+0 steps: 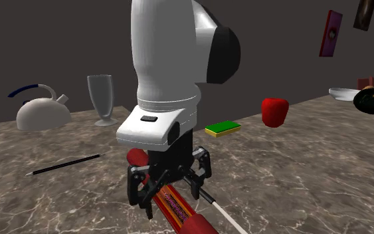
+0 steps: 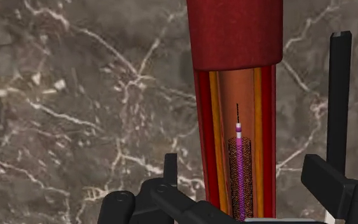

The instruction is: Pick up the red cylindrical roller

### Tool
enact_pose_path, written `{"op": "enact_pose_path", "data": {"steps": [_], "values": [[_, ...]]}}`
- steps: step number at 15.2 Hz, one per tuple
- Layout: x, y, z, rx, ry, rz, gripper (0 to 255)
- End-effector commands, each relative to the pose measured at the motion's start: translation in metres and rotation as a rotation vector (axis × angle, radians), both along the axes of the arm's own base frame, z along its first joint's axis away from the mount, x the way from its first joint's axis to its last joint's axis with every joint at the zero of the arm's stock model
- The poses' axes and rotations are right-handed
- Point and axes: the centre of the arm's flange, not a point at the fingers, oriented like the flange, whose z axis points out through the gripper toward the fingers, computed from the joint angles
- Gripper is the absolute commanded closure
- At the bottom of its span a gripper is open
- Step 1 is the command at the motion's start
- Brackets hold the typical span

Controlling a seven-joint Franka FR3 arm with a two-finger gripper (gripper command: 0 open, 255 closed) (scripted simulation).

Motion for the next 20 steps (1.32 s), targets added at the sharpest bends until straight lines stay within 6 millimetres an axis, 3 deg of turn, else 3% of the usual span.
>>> {"op": "enact_pose_path", "data": {"steps": [1, 10, 20], "values": [[0.000, 0.000, -0.002, 0.000, -0.001, 0.000, 255], [0.000, -0.001, -0.002, 0.000, -0.001, 0.000, 255], [0.000, -0.001, 0.051, 0.000, -0.001, 0.000, 255]]}}
